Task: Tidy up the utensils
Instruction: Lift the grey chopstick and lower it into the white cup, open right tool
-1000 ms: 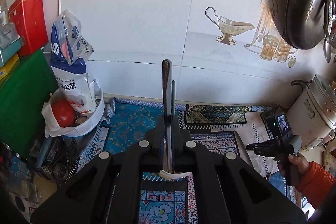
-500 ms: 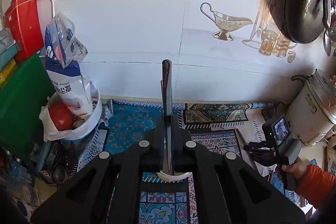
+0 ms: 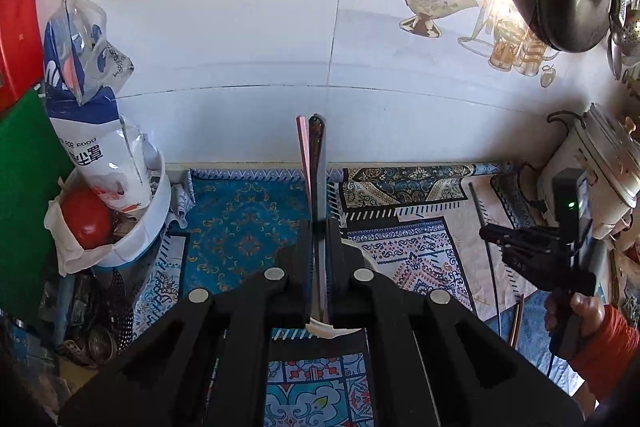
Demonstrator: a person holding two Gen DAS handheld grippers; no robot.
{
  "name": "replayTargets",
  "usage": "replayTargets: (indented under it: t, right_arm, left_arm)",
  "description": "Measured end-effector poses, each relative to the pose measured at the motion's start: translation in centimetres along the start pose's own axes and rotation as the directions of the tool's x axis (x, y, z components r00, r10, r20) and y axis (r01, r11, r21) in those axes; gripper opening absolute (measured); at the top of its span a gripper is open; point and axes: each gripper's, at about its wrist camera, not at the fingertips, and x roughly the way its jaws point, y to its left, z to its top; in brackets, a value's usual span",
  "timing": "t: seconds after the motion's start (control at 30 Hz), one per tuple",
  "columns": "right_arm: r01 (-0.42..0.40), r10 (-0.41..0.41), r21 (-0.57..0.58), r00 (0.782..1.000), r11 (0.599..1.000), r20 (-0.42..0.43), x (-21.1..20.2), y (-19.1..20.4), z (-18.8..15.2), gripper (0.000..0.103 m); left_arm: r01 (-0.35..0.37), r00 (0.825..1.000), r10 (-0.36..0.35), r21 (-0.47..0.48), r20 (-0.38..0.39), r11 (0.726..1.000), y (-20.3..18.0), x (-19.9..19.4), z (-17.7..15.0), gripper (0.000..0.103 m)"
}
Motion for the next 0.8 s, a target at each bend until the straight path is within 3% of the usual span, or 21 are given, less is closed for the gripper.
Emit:
replayTargets:
  t: [0.2, 0.43, 0.6, 0.8]
  right_arm:
    - [-0.035, 0.027, 0.07, 0.992, 0.997, 0.122, -2.6, -1.4, 1.4, 0.006]
    - [-0.097, 0.074, 0.087, 0.968, 0.992, 0.238, -4.1, 2.1, 2.3, 0.006]
    - [-0.143, 0.124, 0.037, 0.939, 0.989, 0.322, -6.6, 5.1, 4.4, 0.006]
    - [-0.191, 0.186, -0.022, 0.913, 0.981, 0.363, -5.2, 9.4, 7.2, 0.006]
  left_arm:
    - [0.049, 0.997, -0.049, 0.003, -0.053, 0.999, 0.3, 1.4, -0.4, 0.004]
    - [0.091, 0.991, -0.087, 0.035, -0.102, 0.995, -0.2, 2.0, -0.7, 0.004]
    - [0.094, 0.989, -0.086, 0.062, -0.122, 0.994, -0.4, 2.4, -0.6, 0.004]
    - [0.132, 0.987, -0.129, 0.025, -0.094, 0.991, 1.4, 0.4, -0.1, 0.005]
